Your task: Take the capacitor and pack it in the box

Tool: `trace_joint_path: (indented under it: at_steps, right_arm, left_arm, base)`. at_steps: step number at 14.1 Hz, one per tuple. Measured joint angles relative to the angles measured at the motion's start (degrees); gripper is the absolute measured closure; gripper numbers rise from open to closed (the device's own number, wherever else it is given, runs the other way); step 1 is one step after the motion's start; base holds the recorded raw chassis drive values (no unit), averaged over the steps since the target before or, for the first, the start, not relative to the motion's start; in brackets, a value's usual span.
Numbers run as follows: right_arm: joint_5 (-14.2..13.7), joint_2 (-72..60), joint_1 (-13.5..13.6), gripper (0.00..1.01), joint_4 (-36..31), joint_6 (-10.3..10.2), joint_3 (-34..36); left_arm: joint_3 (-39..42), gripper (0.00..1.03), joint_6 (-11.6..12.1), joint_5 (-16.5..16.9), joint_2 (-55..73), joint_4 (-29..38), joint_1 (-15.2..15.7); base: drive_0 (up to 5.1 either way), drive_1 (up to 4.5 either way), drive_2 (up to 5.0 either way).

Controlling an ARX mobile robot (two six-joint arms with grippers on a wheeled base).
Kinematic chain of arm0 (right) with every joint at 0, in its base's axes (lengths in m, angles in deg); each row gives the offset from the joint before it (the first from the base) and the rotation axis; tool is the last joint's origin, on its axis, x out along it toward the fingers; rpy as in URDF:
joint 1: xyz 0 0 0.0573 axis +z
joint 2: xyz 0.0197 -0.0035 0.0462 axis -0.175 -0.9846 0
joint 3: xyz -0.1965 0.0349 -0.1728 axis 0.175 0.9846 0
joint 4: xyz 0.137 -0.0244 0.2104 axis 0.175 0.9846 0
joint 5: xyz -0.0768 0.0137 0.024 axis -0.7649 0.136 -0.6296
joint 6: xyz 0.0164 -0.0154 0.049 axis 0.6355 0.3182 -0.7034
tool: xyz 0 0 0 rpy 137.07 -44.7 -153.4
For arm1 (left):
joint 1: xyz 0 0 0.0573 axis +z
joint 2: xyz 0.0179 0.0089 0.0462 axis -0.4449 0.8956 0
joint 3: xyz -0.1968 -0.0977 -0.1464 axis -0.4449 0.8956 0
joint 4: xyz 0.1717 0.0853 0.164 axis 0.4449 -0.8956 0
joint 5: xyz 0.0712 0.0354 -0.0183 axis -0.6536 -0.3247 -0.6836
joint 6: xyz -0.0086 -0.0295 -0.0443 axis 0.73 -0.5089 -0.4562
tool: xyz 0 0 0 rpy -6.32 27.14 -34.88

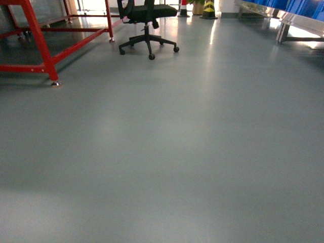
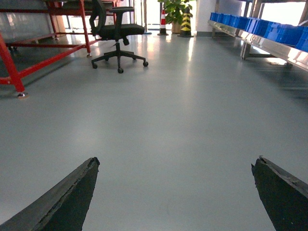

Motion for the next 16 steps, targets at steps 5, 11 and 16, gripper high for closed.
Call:
trace_joint_path:
  at_steps: [5, 11, 16]
  right_arm:
    - [0.0, 0.0, 0.0, 0.03, -0.5, 0.0, 0.0]
    - [0.0, 0.0, 0.0, 0.03, -0.3, 0.0, 0.0]
    - [0.0, 0.0, 0.0, 0.03, -0.1, 0.0, 0.0]
  left_arm:
    - [0.0, 0.60, 0.0, 0.0, 0.0, -0.1, 0.0]
    - [0.0, 0.60, 0.0, 0.0, 0.0, -0.1, 0.0]
    - [0.0, 0.60, 0.0, 0.0, 0.0, 0.0, 0.0]
  base:
    - [-5.0, 2.43, 2.4]
    - [-5.0, 2.47, 2.5]
    - [-5.0, 2.48, 2.5]
